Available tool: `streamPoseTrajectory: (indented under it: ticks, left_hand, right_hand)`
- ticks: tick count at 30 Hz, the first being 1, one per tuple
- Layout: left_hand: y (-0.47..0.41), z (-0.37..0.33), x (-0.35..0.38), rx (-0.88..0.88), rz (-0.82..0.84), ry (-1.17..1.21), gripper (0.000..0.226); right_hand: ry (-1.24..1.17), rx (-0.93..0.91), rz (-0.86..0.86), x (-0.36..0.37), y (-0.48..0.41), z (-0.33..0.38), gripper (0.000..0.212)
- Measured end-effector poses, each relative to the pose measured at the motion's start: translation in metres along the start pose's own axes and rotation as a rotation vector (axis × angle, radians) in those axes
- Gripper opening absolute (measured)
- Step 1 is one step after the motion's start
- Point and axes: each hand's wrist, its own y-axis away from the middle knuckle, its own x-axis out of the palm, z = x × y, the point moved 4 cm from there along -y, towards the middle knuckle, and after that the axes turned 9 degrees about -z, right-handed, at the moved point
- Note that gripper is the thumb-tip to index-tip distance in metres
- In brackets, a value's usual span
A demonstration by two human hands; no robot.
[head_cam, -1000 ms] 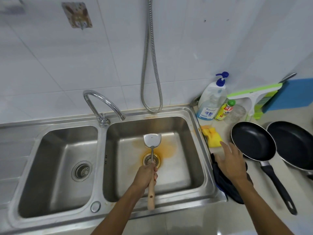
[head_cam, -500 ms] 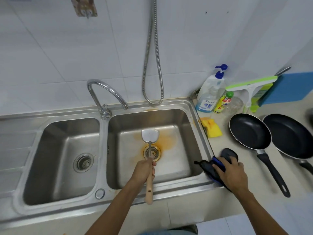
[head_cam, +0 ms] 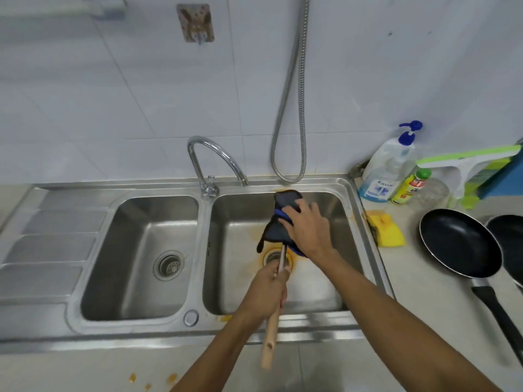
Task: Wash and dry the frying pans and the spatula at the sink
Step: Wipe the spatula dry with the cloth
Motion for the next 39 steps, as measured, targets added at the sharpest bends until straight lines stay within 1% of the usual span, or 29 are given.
streamPoseTrajectory:
  ticks: [3,5,6,8,9,10,11,13,14,15,16,17,18,19,20,22,23,24,26,27,29,31,33,36,38,39]
  left_hand:
    - [0.004,-0.006,-0.010,0.016,-0.004,0.008,0.028]
    - [-0.001,-0.006,-0.013,-0.003,-0.021,0.013,0.034]
    - [-0.004,-0.006,-0.015,-0.013,-0.035,0.024,0.035]
    - [-0.006,-0.004,-0.018,-0.031,-0.048,0.036,0.034]
    - [-0.005,-0.002,-0.019,-0.041,-0.041,0.031,0.035]
    - [-0.003,0.001,-0.018,-0.052,-0.029,0.024,0.036]
    - [-0.001,0.003,-0.016,-0.063,-0.013,0.023,0.037]
    - [-0.002,0.003,-0.011,-0.080,0.003,0.044,0.036]
    - [-0.005,0.000,-0.009,-0.088,0.004,0.072,0.033]
    - [-0.007,-0.002,-0.008,-0.096,0.007,0.106,0.030]
    - [-0.009,-0.004,-0.007,-0.103,0.013,0.132,0.028]
    - [-0.011,-0.003,-0.008,-0.108,0.022,0.140,0.027]
    - [-0.011,-0.001,-0.008,-0.115,0.037,0.136,0.029]
    - [-0.011,0.003,-0.008,-0.128,0.054,0.131,0.032]
    - [-0.011,0.008,-0.007,-0.140,0.076,0.121,0.034]
    - [-0.012,0.015,-0.003,-0.120,0.093,0.051,0.032]
    - [-0.015,0.018,-0.002,-0.081,0.072,-0.013,0.029]
    - [-0.018,0.020,-0.002,-0.027,0.028,-0.092,0.024]
    - [-0.026,0.024,-0.006,0.065,-0.110,-0.240,0.015]
    - [-0.029,0.027,-0.009,0.087,-0.174,-0.276,0.012]
    - [-0.031,0.031,-0.011,0.124,-0.245,-0.307,0.012]
    - [-0.031,0.032,-0.009,0.164,-0.295,-0.384,0.014]
    - [-0.031,0.037,-0.007,0.173,-0.379,-0.516,0.015]
    - [-0.025,0.039,-0.008,0.173,-0.467,-0.640,0.020]
    - [-0.022,0.038,-0.007,0.197,-0.477,-0.679,0.031]
    - [-0.022,0.037,-0.005,0.215,-0.479,-0.709,0.034]
  right_hand:
    - [0.041,0.123,0.015,0.010,-0.029,-0.013,0.030]
    - [0.034,0.150,-0.006,0.015,-0.031,-0.007,0.029]
    - [0.019,0.123,-0.011,0.018,-0.026,-0.001,0.028]
    - [-0.001,-0.020,0.011,0.027,-0.012,0.007,0.027]
    - [0.008,-0.094,0.034,0.032,-0.009,0.003,0.026]
    - [0.022,-0.116,0.048,0.034,-0.012,-0.004,0.026]
    - [0.036,-0.067,0.047,0.036,-0.019,-0.015,0.026]
    - [0.050,0.099,0.013,0.036,-0.031,-0.029,0.027]
    - [0.061,0.132,-0.015,0.036,-0.032,-0.029,0.026]
    - [0.077,0.099,-0.037,0.036,-0.029,-0.024,0.026]
    - [0.088,0.012,-0.039,0.038,-0.023,-0.018,0.026]
    - [0.089,-0.089,-0.018,0.041,-0.017,-0.013,0.027]
    - [0.083,-0.152,0.020,0.044,-0.014,-0.014,0.027]
    - [0.068,-0.143,0.064,0.047,-0.016,-0.021,0.026]
    - [0.045,-0.060,0.098,0.049,-0.021,-0.031,0.025]
    - [-0.052,0.213,0.167,0.055,-0.036,-0.057,0.025]
    - [-0.139,0.325,0.192,0.056,-0.042,-0.067,0.025]
    - [-0.240,0.396,0.188,0.056,-0.045,-0.075,0.025]
    - [-0.402,0.473,0.117,0.047,-0.050,-0.086,0.024]
    - [-0.442,0.502,0.078,0.040,-0.052,-0.090,0.025]
    - [-0.485,0.543,0.020,0.029,-0.052,-0.097,0.029]
    - [-0.521,0.526,-0.029,0.018,-0.049,-0.098,0.032]
    - [-0.584,0.518,-0.077,0.005,-0.045,-0.095,0.035]
    - [-0.589,0.492,-0.153,-0.012,-0.037,-0.088,0.031]
    - [-0.555,0.405,-0.134,-0.016,-0.032,-0.077,0.031]
    - [-0.523,0.344,-0.092,-0.015,-0.028,-0.069,0.032]
